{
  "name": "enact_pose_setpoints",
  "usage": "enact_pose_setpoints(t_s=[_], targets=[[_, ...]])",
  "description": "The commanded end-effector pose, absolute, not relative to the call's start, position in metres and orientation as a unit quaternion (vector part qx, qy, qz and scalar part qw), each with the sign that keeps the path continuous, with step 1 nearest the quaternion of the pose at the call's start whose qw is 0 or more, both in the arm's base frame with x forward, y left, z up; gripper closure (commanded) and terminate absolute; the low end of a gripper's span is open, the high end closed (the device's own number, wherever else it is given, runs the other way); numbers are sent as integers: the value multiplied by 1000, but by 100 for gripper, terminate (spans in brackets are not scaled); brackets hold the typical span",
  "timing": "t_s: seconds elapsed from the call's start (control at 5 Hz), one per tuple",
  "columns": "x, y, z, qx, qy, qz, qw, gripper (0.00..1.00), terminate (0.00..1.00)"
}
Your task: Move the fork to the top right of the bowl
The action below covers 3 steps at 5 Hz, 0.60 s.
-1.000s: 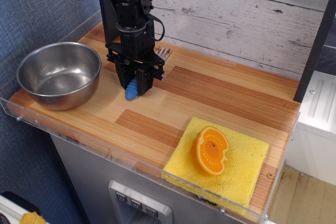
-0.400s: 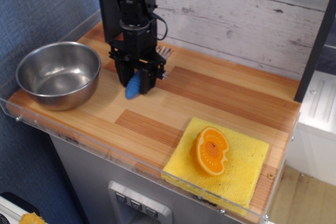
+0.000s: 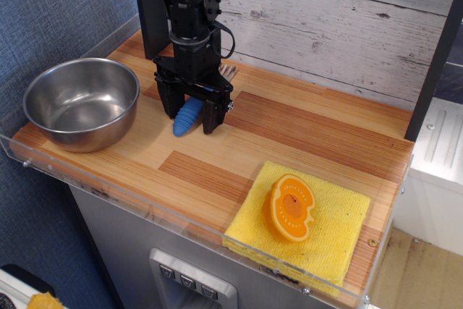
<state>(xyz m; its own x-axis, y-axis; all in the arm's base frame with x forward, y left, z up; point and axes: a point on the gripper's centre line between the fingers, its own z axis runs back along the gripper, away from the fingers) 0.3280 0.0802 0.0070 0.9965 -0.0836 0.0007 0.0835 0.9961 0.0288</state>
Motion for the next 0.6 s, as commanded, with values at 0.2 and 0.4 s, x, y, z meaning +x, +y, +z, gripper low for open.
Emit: enact_pose_setpoints(t_s=[0.2,0.4], targets=[[336,69,63,11,-81,-41,996,0,0],[336,60,76,7,-98,-49,994,0,0]])
